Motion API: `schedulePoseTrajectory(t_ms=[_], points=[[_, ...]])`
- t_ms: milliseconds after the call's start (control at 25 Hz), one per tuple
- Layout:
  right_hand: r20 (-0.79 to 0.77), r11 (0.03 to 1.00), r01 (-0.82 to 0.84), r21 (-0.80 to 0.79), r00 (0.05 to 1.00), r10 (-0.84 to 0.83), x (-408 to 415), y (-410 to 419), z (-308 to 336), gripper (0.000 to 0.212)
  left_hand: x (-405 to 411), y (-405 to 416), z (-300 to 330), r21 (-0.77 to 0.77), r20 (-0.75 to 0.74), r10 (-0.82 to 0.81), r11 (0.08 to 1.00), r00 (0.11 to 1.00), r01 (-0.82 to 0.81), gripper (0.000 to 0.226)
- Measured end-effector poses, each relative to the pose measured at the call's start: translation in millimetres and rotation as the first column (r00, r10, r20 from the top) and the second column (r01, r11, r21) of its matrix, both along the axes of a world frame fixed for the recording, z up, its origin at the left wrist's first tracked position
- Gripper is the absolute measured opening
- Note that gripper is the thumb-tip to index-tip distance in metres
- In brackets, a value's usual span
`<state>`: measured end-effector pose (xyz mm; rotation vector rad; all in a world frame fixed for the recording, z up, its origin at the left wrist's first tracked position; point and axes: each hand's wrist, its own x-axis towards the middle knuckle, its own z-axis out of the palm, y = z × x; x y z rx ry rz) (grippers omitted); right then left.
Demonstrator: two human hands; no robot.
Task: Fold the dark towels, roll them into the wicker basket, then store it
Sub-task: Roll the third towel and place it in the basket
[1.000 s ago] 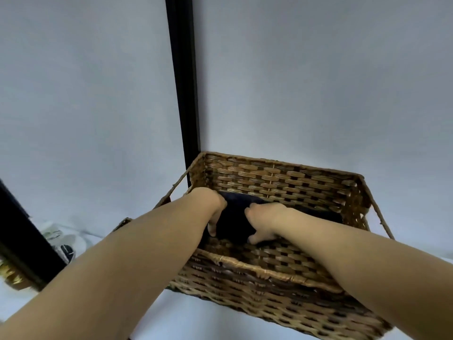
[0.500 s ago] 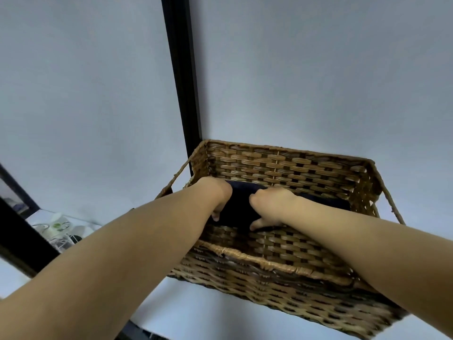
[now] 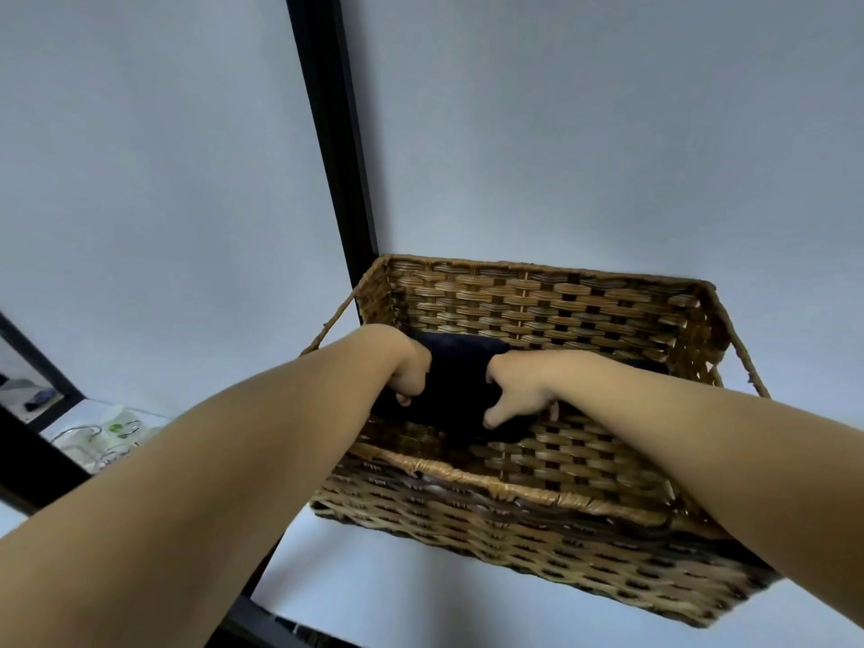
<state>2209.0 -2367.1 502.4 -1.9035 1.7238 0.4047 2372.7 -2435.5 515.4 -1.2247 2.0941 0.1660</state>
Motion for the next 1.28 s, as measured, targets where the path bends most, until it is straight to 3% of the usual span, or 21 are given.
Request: schedulePoseTrajectory(t_ms=[120, 280, 480, 560, 720, 840, 920, 1120, 1200, 1280], points=[[-0.231, 0.973, -0.201, -0.111, 0.958, 0.172, 5.3, 0.8, 0.4, 0.048, -6.2, 5.6, -4.1, 0.042, 0.023, 0.008, 0.999, 1.000, -0.009, 0.067], [-0.389, 0.936, -0.306, -0.172, 0.894, 0.221, 10.3, -0.7, -5.2, 0.046, -3.6, 9.1, -15.1, 0.024, 0.018, 0.026, 0.999, 1.000, -0.026, 0.076], [-0.473, 0.919, -0.336, -0.205, 0.856, 0.208, 10.7, 1.2, -9.4, 0.047, 0.6, 11.7, -5.1, -0.200, 0.045, -0.094, 0.975, 0.995, 0.102, 0.089], [-0.460, 0.944, -0.277, -0.180, 0.872, 0.168, 8.7, 2.2, -12.5, 0.053, -1.2, 11.3, -0.2, -0.285, 0.063, -0.116, 0.950, 0.991, 0.129, 0.095], [-0.425, 0.958, -0.245, -0.152, 0.891, 0.160, 5.3, 2.4, -11.0, 0.075, 3.6, 10.6, 3.6, -0.150, -0.042, -0.046, 0.988, 0.998, 0.039, 0.079], [-0.274, 0.921, -0.296, -0.251, 0.935, 0.226, -5.2, -2.0, -0.8, 0.062, 7.8, 11.8, 11.6, -0.149, -0.217, -0.089, 0.987, 0.972, 0.057, 0.053], [-0.143, 0.938, -0.243, -0.246, 0.967, 0.212, -9.0, -3.4, -4.1, 0.048, 5.5, 16.3, 12.7, -0.161, -0.202, -0.157, 0.979, 0.967, 0.126, 0.050], [-0.172, 0.955, -0.226, -0.193, 0.966, 0.193, -6.7, -0.1, -3.2, 0.048, 2.5, 20.6, 13.7, -0.144, -0.119, -0.168, 0.978, 0.979, 0.150, 0.052], [-0.179, 0.950, -0.202, -0.237, 0.971, 0.162, -11.2, 4.6, 14.1, 0.051, 4.7, 22.5, 25.7, -0.216, -0.167, -0.174, 0.967, 0.970, 0.136, 0.058], [-0.198, 0.909, -0.192, -0.371, 0.972, 0.124, -22.6, 10.9, 34.4, 0.052, 5.5, 26.4, 42.6, -0.399, -0.319, -0.246, 0.911, 0.915, 0.106, 0.064]])
